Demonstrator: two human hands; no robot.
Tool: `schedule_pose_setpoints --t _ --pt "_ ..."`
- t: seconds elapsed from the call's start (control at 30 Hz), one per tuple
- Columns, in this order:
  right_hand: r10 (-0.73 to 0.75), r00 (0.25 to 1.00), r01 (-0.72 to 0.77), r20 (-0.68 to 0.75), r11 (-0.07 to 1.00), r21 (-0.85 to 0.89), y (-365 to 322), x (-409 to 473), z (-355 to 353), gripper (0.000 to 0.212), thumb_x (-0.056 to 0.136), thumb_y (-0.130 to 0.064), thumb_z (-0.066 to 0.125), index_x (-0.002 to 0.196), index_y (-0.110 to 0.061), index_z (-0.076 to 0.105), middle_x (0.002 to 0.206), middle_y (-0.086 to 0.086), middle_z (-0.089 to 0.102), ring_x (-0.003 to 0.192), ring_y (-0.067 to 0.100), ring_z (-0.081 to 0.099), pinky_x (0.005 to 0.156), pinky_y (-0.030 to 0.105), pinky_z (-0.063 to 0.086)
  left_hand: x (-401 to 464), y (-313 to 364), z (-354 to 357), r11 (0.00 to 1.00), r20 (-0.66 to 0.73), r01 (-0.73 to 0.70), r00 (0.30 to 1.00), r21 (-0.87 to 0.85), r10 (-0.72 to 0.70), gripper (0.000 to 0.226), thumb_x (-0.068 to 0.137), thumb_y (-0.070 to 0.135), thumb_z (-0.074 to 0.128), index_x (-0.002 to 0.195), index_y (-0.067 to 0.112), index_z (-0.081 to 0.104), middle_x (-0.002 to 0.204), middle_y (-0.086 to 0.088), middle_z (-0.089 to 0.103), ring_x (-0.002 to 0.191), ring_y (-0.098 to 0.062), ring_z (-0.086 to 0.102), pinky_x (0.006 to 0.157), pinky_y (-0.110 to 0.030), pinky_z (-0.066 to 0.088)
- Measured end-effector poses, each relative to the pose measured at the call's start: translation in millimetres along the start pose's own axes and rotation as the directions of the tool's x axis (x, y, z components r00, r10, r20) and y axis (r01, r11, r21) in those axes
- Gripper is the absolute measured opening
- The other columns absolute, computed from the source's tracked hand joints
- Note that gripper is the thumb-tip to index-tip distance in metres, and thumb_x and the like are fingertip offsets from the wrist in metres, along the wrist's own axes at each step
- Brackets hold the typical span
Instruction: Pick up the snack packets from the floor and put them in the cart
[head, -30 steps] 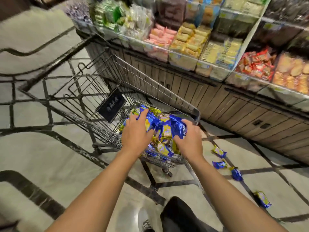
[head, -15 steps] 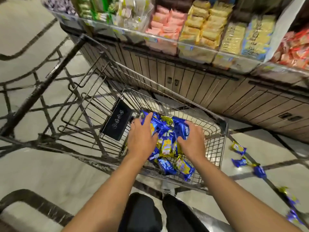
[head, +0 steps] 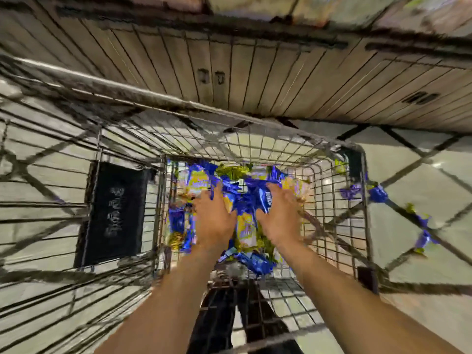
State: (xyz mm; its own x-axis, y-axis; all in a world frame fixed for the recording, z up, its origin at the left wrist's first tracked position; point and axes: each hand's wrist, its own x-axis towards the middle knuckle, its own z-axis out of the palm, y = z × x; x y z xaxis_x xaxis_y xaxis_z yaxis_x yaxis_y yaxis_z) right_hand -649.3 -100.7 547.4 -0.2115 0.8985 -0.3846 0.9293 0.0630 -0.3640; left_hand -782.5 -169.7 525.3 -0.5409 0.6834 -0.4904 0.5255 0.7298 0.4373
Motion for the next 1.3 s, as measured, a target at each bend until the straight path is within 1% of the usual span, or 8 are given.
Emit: schedule_pose_setpoints --t 0.13,0.3,0.57,0.67,0.77,0.97,1.1,1.3 --pt "0.016 1.000 -0.015 0.008 0.997 -0.069 12 20 33 0.071 0.074 -0.033 0.075 0.137 -0.029 0.044 0.125 0.010 0.052 0.119 0.029 0.047 0.096 0.039 0.044 23 -10 30 0.998 -0.019 -0.055 0.998 0.041 0.055 0.088 0.078 0.033 0.076 0.150 0.020 0.028 0.129 -0.016 0.044 0.116 -0.034 0.045 0.097 -0.041 0.042" --pt "-0.026 0.999 0.031 0.033 0.984 -0.175 23 29 48 0.075 0.078 -0.036 0.072 0.143 -0.029 0.035 0.129 0.008 0.045 0.122 0.028 0.042 0.094 0.041 0.046 37 -12 50 0.990 0.018 -0.118 0.993 0.081 0.117 0.091 0.077 0.034 0.076 0.150 0.027 0.021 0.130 -0.013 0.040 0.114 -0.031 0.046 0.087 -0.042 0.049" --pt "-0.005 1.000 0.004 -0.021 0.997 -0.082 14 6 23 0.070 0.082 -0.038 0.065 0.146 -0.032 0.036 0.130 0.004 0.042 0.122 0.025 0.036 0.094 0.040 0.039 14 -8 19 0.984 0.023 -0.169 0.985 -0.061 0.171 0.097 0.078 0.041 0.076 0.152 0.029 0.015 0.144 -0.011 0.033 0.131 -0.028 0.035 0.102 -0.045 0.042" --pt "-0.009 0.998 0.008 -0.058 1.000 -0.020 1 -10 -13 0.061 0.082 -0.033 0.063 0.140 -0.027 0.044 0.130 0.004 0.047 0.122 0.027 0.036 0.098 0.044 0.036 -3 9 -26 0.966 -0.039 -0.242 0.968 0.089 0.246 0.078 0.083 0.043 0.069 0.146 0.014 0.033 0.135 -0.013 0.049 0.125 -0.032 0.040 0.107 -0.045 0.034" --pt "-0.076 0.991 0.077 -0.111 0.997 0.003 -8 -29 -58 0.053 0.078 -0.029 0.066 0.128 -0.019 0.054 0.124 0.006 0.053 0.117 0.029 0.042 0.098 0.044 0.041 -32 38 -68 0.943 -0.059 -0.313 0.945 0.114 0.321 0.055 0.080 0.025 0.072 0.129 0.010 0.051 0.120 -0.013 0.057 0.116 -0.035 0.047 0.100 -0.044 0.038" --pt "-0.225 0.932 0.141 -0.283 0.947 -0.289 21 -67 -173 0.049 0.071 -0.031 0.072 0.116 -0.021 0.055 0.119 0.005 0.051 0.108 0.028 0.046 0.088 0.041 0.042 -82 134 -108 0.719 -0.042 -0.538 0.787 0.440 0.615 0.055 0.070 0.021 0.074 0.121 0.011 0.055 0.109 -0.010 0.059 0.101 -0.032 0.053 0.086 -0.043 0.046" --pt "-0.131 0.929 -0.010 -0.345 0.926 -0.379 76 -102 -239 0.057 0.065 -0.027 0.073 0.118 -0.017 0.056 0.114 0.009 0.055 0.104 0.030 0.050 0.088 0.042 0.042 -133 214 -88 0.578 0.026 -0.643 0.679 0.502 0.733 0.057 0.062 0.024 0.077 0.115 0.016 0.056 0.108 -0.008 0.060 0.102 -0.031 0.053 0.082 -0.043 0.048" --pt "0.090 0.899 -0.204 -0.428 0.952 -0.228 214 -140 -301 0.063 0.060 -0.021 0.076 0.119 -0.017 0.056 0.114 0.008 0.058 0.105 0.031 0.054 0.088 0.045 0.047 -200 321 4 0.390 0.162 -0.741 0.551 0.547 0.819 0.063 0.046 0.016 0.078 0.107 0.015 0.061 0.100 -0.007 0.060 0.092 -0.031 0.054 0.068 -0.039 0.047"
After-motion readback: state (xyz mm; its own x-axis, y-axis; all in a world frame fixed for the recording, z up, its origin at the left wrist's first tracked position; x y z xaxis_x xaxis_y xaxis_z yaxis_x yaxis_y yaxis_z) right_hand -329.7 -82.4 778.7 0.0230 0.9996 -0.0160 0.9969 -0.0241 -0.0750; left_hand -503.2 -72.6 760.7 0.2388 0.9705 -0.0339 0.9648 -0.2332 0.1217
